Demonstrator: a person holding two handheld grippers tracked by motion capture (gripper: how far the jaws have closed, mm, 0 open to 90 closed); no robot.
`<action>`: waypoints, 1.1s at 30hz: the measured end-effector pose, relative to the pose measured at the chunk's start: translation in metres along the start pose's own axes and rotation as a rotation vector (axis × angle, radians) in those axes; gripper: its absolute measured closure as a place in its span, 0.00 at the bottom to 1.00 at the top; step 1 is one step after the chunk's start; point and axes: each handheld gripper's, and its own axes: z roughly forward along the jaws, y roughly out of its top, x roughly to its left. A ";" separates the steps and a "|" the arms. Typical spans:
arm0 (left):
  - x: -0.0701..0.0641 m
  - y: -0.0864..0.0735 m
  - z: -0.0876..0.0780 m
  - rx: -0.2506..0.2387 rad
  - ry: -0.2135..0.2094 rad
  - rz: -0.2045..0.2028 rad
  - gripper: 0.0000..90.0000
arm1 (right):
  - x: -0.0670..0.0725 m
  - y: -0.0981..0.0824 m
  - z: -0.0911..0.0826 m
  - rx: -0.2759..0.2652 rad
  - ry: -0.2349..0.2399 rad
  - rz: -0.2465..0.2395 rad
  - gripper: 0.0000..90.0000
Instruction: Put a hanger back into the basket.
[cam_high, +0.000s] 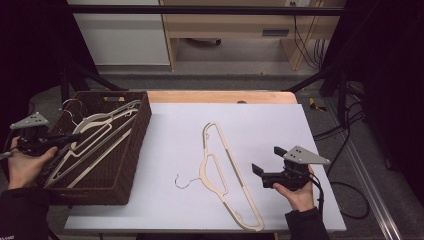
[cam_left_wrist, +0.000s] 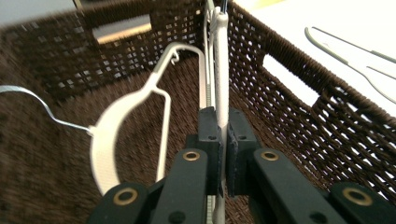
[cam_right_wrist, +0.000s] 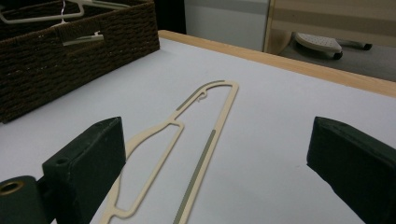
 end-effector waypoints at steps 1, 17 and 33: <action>-0.001 -0.002 0.003 0.007 -0.006 -0.011 0.96 | 0.000 0.000 0.000 0.000 0.000 0.000 0.05; -0.001 -0.011 0.015 0.077 0.164 -0.119 0.80 | 0.001 0.001 -0.001 -0.005 0.004 -0.001 0.05; -0.066 0.015 -0.028 -0.291 0.091 -0.065 0.41 | 0.002 0.001 0.000 -0.006 0.011 -0.003 0.05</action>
